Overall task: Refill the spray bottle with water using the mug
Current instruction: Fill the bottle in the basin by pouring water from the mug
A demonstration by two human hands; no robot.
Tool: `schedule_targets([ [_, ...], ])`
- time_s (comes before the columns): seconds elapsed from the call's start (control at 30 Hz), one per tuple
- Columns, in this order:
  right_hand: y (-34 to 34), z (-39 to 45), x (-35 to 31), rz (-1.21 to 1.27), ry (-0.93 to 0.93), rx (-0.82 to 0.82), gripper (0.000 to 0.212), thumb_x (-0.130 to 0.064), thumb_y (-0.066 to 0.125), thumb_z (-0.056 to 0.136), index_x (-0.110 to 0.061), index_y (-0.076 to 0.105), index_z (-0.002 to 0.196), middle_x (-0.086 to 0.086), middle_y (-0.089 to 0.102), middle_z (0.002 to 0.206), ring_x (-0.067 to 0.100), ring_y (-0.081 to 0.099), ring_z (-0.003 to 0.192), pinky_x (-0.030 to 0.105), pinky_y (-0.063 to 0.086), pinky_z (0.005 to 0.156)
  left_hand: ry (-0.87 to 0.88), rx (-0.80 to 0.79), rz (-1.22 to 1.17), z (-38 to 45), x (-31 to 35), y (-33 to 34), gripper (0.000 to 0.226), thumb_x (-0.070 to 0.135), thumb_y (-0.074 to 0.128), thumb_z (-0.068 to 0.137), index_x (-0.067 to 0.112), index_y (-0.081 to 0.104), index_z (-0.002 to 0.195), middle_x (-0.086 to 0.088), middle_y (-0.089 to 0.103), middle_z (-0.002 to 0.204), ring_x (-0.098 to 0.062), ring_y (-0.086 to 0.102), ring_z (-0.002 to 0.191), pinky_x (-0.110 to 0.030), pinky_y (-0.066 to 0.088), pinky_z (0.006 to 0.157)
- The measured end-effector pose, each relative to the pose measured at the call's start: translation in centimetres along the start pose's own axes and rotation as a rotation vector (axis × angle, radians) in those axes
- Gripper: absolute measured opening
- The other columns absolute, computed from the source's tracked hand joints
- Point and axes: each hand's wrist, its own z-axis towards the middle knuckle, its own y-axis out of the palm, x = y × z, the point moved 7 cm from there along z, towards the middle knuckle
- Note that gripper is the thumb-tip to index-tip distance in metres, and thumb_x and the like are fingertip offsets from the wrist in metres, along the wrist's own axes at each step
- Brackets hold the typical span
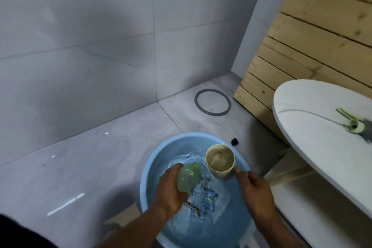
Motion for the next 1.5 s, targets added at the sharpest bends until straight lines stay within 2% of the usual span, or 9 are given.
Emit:
schedule_targets([
  [0.13,-1.2,-0.4,-2.4,-0.05,-0.09,0.002,0.045,-0.04,0.064,0.091,-0.012,0.046,0.061,-0.001,0.041,0.054,0.012,0.037,0.053,0.03,0.034,0.053,0.022,-0.016,-0.006,0.1,1.4,0.3,0.063,0.019,0.075,0.065,0.034,0.058,0.124,0.005,0.068,0.114,-0.02,0.066,0.105,-0.042,0.056,0.093],
  [0.3,-1.6,-0.8,-4.2,-0.127,-0.164,0.006,0.047,-0.041,0.062,0.091,-0.005,0.047,0.064,0.0,0.044,0.055,0.014,0.039,0.053,0.031,0.034,0.052,0.073,0.047,0.021,-0.1,3.1,-0.2,0.064,0.009,0.082,0.062,0.031,0.061,0.118,0.011,0.068,0.105,-0.013,0.065,0.097,-0.032,0.056,0.086],
  [0.43,-1.4,-1.0,-5.0,-0.166,-0.221,0.002,0.047,-0.043,0.061,0.092,-0.01,0.045,0.062,-0.001,0.042,0.054,0.014,0.038,0.053,0.031,0.034,0.052,-0.019,0.037,-0.072,-0.4,3.2,-0.4,0.064,0.01,0.081,0.058,0.04,0.06,0.11,0.02,0.065,0.106,-0.006,0.062,0.1,-0.01,0.05,0.078],
  [0.57,-1.3,-1.0,-5.8,-0.207,-0.267,0.007,0.049,-0.047,0.059,0.092,-0.009,0.049,0.064,0.003,0.048,0.057,0.016,0.042,0.054,0.031,0.037,0.053,0.011,0.049,-0.017,-0.3,3.6,-0.6,0.07,0.02,0.08,0.055,0.038,0.06,0.12,0.018,0.066,0.111,-0.009,0.061,0.104,-0.028,0.053,0.089],
  [0.7,-1.3,-1.0,-6.4,-0.233,-0.289,0.016,0.048,-0.047,0.058,0.093,-0.011,0.047,0.063,0.005,0.049,0.06,0.017,0.043,0.055,0.031,0.037,0.053,-0.025,0.042,-0.037,-0.1,3.3,-0.5,0.074,0.017,0.08,0.055,0.04,0.058,0.122,0.019,0.064,0.113,-0.007,0.06,0.104,-0.021,0.05,0.084],
  [0.8,-1.3,-0.9,-6.6,-0.242,-0.304,0.03,0.047,-0.043,0.059,0.094,-0.014,0.042,0.06,0.005,0.045,0.06,0.018,0.039,0.055,0.032,0.036,0.054,0.003,0.066,0.005,0.1,3.0,-0.6,0.066,0.02,0.079,0.059,0.036,0.057,0.119,0.014,0.065,0.106,-0.013,0.063,0.098,-0.031,0.056,0.083],
  [0.93,-1.2,-0.8,-6.5,-0.261,-0.312,0.036,0.047,-0.045,0.058,0.093,-0.016,0.042,0.06,0.005,0.048,0.062,0.018,0.042,0.057,0.032,0.038,0.055,-0.021,0.065,-0.001,0.1,2.9,-0.5,0.075,0.019,0.082,0.06,0.038,0.056,0.127,0.017,0.063,0.117,-0.01,0.059,0.108,-0.022,0.048,0.089],
  [1.1,-1.0,-0.8,-6.6,-0.308,-0.321,0.027,0.044,-0.045,0.057,0.094,-0.016,0.047,0.063,0.007,0.052,0.068,0.017,0.048,0.06,0.028,0.038,0.056,-0.017,0.035,0.035,0.0,3.0,-0.5,0.084,0.03,0.082,0.054,0.043,0.049,0.13,0.016,0.062,0.124,-0.014,0.057,0.116,-0.036,0.049,0.1],
  [1.5,-0.8,-0.9,-6.9,-0.384,-0.378,0.054,0.041,-0.044,0.056,0.094,-0.018,0.046,0.064,0.002,0.05,0.072,0.008,0.05,0.063,0.022,0.035,0.054,-0.032,0.039,-0.012,-0.1,3.2,-0.5,0.08,0.029,0.081,0.052,0.042,0.051,0.126,0.016,0.064,0.115,-0.014,0.059,0.109,-0.036,0.054,0.091],
])
